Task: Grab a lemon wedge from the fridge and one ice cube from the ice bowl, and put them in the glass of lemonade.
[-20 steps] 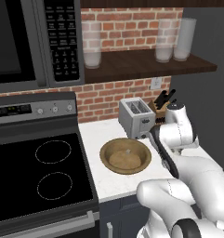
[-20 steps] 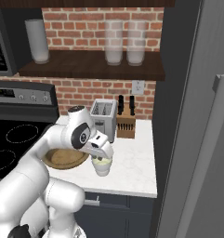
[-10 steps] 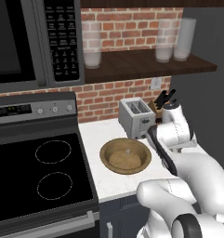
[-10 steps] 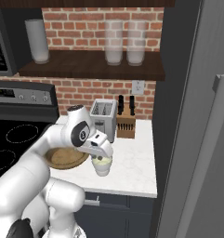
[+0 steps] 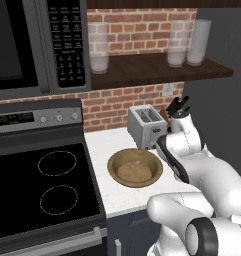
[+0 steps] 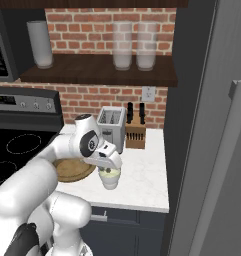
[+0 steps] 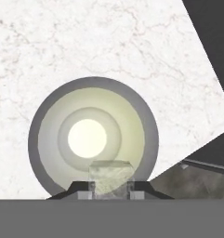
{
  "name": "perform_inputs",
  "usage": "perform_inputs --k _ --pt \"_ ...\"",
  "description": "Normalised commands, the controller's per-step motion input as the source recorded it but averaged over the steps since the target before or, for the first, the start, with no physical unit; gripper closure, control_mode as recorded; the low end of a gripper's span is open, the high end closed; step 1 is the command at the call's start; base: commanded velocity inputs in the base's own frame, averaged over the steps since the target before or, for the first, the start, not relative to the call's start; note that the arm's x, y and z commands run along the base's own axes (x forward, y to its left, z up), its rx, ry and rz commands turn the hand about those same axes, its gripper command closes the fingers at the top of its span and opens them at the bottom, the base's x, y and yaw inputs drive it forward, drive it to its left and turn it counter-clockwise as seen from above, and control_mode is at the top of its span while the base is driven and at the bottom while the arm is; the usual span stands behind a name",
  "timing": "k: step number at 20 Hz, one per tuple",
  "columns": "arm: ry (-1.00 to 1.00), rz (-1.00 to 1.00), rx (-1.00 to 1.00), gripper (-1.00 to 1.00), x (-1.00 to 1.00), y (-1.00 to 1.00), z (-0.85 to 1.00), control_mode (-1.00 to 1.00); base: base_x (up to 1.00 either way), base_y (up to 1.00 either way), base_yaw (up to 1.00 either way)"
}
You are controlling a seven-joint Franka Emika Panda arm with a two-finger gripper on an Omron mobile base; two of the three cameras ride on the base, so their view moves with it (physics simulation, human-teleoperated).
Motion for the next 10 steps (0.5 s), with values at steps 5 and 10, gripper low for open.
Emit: perform_inputs --k 5,10 --pt "0.01 0.00 0.00 1.00 0.11 0.00 0.00 -1.00 0.00 0.00 0.00" --pt "0.02 0.00 0.00 -1.00 0.07 0.00 0.00 -1.00 0.00 0.00 0.00"
